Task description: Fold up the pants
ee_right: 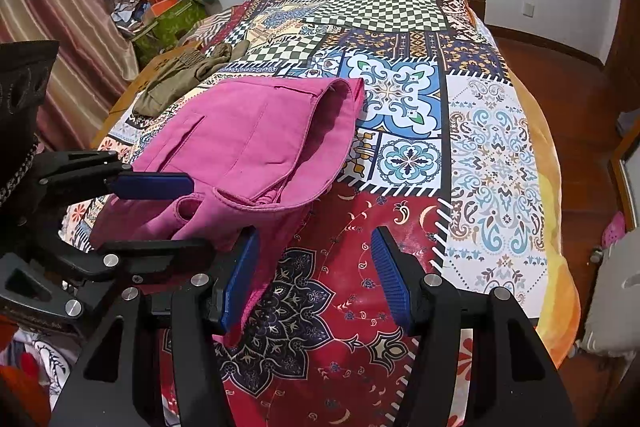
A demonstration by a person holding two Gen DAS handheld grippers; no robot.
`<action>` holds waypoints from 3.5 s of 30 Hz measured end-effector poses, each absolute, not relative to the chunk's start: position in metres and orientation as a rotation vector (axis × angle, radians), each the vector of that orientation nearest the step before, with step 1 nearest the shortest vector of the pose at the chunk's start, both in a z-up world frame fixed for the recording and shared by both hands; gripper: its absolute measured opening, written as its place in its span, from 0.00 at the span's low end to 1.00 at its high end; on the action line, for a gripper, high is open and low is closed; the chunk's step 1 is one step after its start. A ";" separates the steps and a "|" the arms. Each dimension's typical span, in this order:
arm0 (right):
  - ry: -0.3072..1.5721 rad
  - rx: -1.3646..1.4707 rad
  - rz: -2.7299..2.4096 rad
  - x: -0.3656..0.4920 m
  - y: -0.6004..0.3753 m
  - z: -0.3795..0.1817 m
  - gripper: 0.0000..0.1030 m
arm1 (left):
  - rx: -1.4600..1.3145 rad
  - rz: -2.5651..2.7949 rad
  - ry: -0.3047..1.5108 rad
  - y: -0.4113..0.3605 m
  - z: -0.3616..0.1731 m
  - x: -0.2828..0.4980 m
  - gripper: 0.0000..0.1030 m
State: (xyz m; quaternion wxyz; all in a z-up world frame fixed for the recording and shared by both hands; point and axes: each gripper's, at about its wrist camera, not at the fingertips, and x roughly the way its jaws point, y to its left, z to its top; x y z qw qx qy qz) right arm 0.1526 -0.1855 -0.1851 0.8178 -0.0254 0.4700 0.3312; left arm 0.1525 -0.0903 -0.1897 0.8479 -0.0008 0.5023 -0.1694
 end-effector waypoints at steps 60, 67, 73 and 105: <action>1.056 -0.034 0.690 0.156 -0.203 -0.207 0.58 | 0.049 0.033 1.147 0.087 -0.251 0.239 0.69; 1.042 -0.051 0.676 0.152 -0.207 -0.201 0.58 | 0.084 0.049 1.120 0.098 -0.242 0.207 0.69; 1.030 -0.066 0.684 0.148 -0.204 -0.195 0.58 | 0.061 0.067 1.117 0.115 -0.238 0.175 0.69; 0.905 -0.124 0.732 0.187 -0.157 -0.185 0.58 | -0.093 0.124 0.947 0.127 -0.176 0.108 0.64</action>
